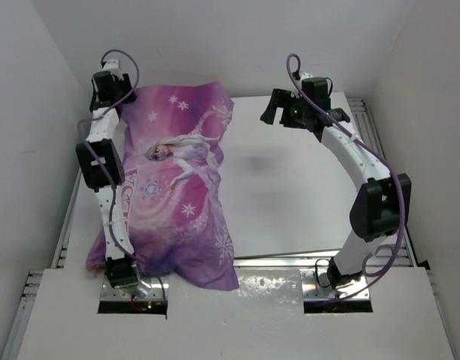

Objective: Put the pillow into the pillowcase

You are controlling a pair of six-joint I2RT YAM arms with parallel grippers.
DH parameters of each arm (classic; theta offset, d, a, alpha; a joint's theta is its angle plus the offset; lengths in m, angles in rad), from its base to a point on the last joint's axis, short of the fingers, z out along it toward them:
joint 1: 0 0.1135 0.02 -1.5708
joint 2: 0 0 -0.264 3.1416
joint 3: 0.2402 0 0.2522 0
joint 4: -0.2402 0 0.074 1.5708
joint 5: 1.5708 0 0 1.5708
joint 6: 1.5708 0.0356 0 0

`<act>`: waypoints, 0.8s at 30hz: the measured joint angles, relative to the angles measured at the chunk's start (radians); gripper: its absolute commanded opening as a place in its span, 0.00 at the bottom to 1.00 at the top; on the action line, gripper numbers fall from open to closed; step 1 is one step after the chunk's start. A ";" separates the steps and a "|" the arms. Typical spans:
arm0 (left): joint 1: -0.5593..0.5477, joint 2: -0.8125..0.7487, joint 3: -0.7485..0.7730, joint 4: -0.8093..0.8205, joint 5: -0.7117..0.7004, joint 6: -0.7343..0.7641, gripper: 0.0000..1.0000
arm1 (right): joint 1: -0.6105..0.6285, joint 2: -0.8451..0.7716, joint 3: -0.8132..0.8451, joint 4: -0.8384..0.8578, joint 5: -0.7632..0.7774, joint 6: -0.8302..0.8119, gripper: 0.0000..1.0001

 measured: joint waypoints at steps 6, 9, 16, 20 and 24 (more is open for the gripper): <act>0.007 0.135 0.083 0.089 -0.267 -0.017 0.54 | 0.008 0.064 0.173 -0.068 0.039 -0.018 0.95; 0.045 0.153 0.121 0.086 -0.361 -0.073 0.56 | 0.017 0.089 0.262 -0.090 0.049 -0.026 0.96; 0.212 0.084 0.090 0.090 -0.373 -0.115 0.68 | 0.044 0.125 0.335 -0.095 0.050 -0.039 0.97; 0.240 -0.005 0.067 -0.032 -0.330 -0.036 0.73 | 0.051 0.152 0.349 -0.122 0.061 -0.047 0.99; 0.220 -0.214 -0.041 -0.220 -0.305 0.108 0.80 | 0.051 0.111 0.297 -0.138 0.140 -0.082 0.99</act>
